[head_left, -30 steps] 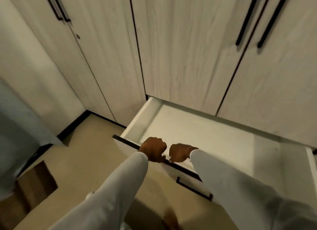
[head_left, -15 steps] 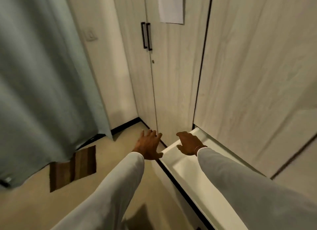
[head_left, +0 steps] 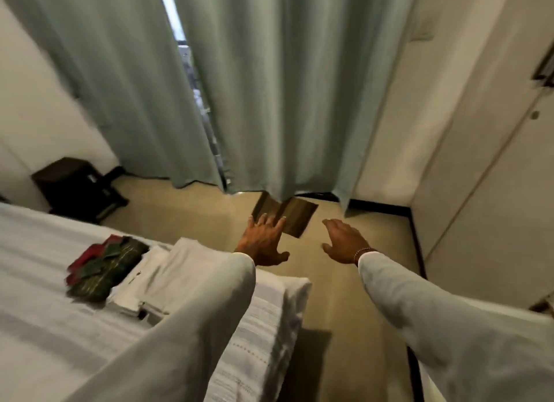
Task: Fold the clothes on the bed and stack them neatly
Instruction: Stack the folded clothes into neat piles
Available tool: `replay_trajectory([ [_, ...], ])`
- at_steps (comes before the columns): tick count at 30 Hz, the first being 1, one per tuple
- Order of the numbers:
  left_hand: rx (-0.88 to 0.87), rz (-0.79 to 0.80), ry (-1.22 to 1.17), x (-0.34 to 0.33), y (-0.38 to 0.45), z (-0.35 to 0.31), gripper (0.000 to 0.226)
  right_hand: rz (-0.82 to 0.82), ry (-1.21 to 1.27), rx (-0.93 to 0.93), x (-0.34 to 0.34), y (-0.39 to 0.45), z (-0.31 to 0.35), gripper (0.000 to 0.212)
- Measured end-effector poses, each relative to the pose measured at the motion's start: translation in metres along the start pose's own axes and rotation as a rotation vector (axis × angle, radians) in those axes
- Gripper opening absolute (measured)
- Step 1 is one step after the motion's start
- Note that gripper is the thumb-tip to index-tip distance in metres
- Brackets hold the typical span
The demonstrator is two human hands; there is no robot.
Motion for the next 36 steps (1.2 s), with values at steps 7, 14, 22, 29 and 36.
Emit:
replay_trajectory([
  [7,0.394,-0.069,-0.093,-0.014,-0.102,0.152,0.090,0.079,-0.122,0.396,-0.010,0.084,0.173,0.068],
  [14,0.762,-0.029,-0.248,-0.064,-0.198,0.271,0.092,0.220,-0.208,0.547,-0.066,0.136,0.300,0.071],
  [22,1.243,-0.153,-0.850,-0.148,-0.240,0.302,0.124,0.425,-0.035,0.392,-0.119,0.198,0.329,0.075],
  [29,1.520,-0.184,-1.401,-0.226,-0.198,0.308,0.116,0.615,0.156,0.237,-0.180,0.267,0.335,0.097],
  [36,1.713,-0.501,-1.902,-0.303,-0.165,0.316,0.079,0.819,0.523,0.195,-0.247,0.301,0.351,0.043],
])
Point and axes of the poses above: each hand's wrist, its own y-axis towards the middle knuckle, its own x-axis out of the back of the hand, z = x × y, the point moved 3 cm from there along y, towards the middle knuckle, and after that the axes turned 6 degrees about -y, right-handed, at the moved point
